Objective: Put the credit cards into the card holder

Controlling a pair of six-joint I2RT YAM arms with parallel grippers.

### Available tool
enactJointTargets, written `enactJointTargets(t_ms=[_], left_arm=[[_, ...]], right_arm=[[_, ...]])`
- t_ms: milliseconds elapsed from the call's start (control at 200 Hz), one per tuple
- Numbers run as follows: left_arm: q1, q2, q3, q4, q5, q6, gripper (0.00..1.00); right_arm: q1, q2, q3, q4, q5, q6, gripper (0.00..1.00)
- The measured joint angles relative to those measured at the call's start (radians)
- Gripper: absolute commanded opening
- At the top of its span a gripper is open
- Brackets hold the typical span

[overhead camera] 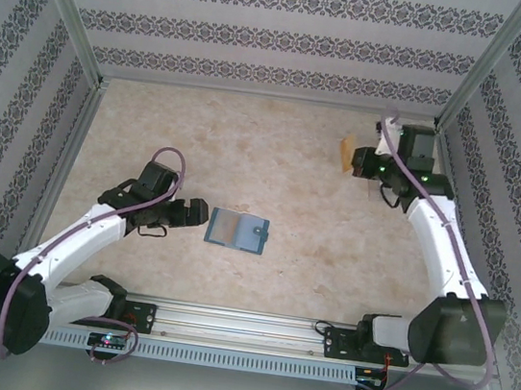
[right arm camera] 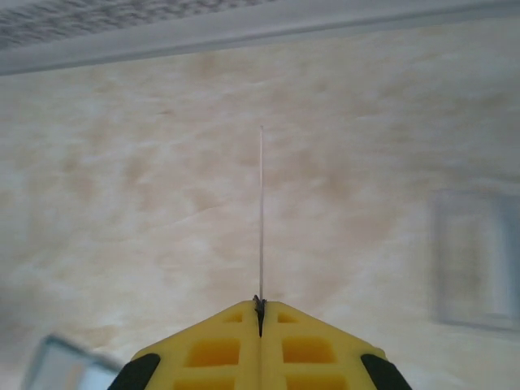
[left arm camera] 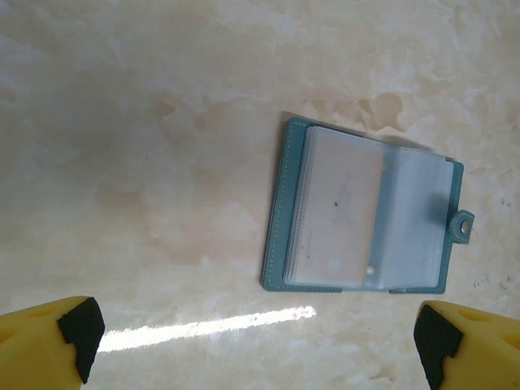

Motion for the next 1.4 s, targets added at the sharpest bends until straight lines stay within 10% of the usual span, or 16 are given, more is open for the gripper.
enactJointTargets(t_ms=[580,1404], left_arm=[[-0.022,0.236,-0.057,0.154,0.143,-0.012,1.00],[-0.052,0.296,-0.039,0.185,0.125,-0.019,0.68]], right_arm=[[0.673,0.001,-0.541,0.579,0.203,0.618,0.00],[0.731,0.251,-0.623,0.934,0.239,0.974,0.00]])
